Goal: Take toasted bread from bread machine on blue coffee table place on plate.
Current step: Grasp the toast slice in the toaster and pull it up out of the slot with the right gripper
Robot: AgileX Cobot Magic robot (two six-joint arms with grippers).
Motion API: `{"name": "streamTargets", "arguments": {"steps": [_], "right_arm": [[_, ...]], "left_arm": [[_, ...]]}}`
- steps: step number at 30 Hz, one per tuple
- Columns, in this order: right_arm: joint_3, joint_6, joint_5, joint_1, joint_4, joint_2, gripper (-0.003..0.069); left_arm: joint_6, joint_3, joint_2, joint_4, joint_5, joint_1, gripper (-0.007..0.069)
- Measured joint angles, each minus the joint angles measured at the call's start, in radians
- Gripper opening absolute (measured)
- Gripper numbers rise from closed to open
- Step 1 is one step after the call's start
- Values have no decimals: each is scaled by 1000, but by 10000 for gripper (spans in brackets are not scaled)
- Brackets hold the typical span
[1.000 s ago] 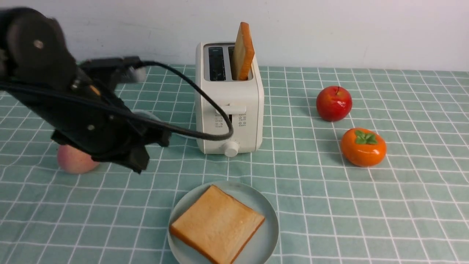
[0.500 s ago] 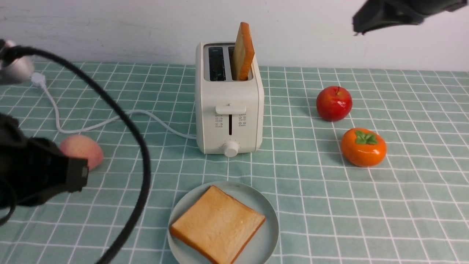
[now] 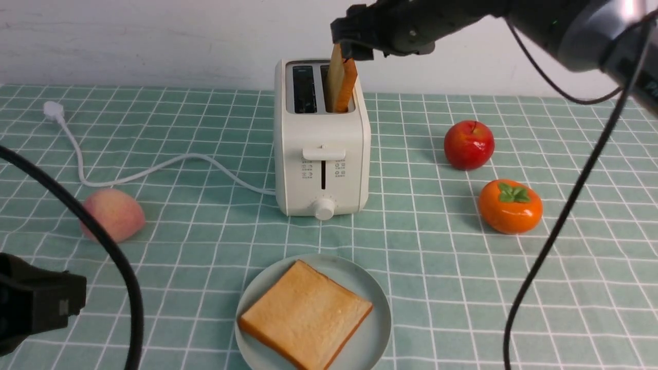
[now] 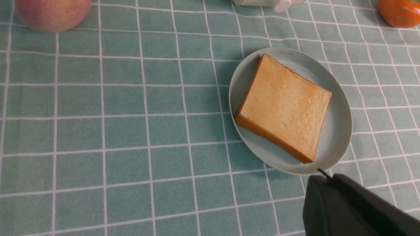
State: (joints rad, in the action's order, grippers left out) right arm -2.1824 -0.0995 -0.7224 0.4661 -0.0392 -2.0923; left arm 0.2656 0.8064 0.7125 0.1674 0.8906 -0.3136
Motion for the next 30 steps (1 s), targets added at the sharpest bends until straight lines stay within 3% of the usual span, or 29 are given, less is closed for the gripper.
{"name": "streamTargets", "arguments": {"steps": [4,10,13,15,16,17,18,22,30], "right_arm": [[0,0,103,-1,15,-62,559],[-1,0,159,-1,25,-107,545],[-1,0,167,-1,25,-125,429],[-1,0,173,-3,25,-133,268],[-1,0,173,-3,25,-134,221],[-1,0,173,-3,22,-134,117],[-1,0,170,-3,22,-131,83],[0,0,141,-3,22,-101,80],[-9,36,-41,-8,39,249,82]], "left_arm": [[5,0,0,-4,11,0,-14],[6,0,-1,-6,13,0,-14],[6,0,-1,-7,16,0,-14],[6,0,-1,-7,17,0,-14],[6,0,-1,-8,18,0,-14],[6,0,-1,-11,18,0,-14],[6,0,-1,-12,18,0,-14],[6,0,-1,-16,20,0,-14],[6,0,-1,-23,30,0,-14]]}}
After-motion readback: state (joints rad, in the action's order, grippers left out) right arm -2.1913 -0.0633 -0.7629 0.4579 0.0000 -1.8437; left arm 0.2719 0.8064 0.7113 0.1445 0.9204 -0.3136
